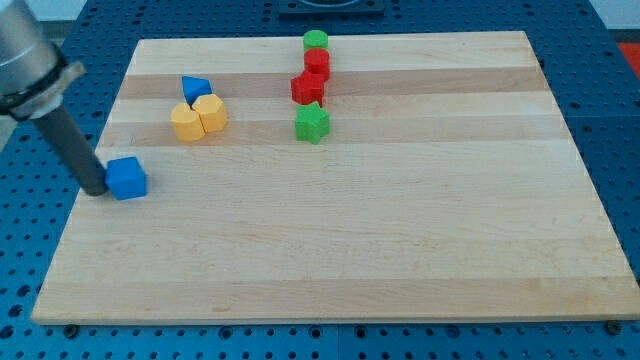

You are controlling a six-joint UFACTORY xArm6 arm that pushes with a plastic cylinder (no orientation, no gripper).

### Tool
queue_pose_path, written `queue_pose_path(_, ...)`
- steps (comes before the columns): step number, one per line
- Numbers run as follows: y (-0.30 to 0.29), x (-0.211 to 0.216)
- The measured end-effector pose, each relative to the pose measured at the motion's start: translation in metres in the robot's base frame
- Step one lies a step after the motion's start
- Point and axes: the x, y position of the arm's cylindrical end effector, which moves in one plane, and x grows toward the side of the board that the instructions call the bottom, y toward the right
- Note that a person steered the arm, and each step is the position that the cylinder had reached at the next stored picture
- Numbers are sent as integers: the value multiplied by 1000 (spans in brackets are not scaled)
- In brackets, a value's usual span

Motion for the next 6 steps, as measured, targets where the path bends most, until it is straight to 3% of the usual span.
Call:
queue_pose_path(1,33,-22)
queue_pose_path(2,29,-24)
queue_pose_path(3,9,24)
queue_pose_path(4,48,39)
queue_pose_path(5,94,7)
queue_pose_path(6,90,-9)
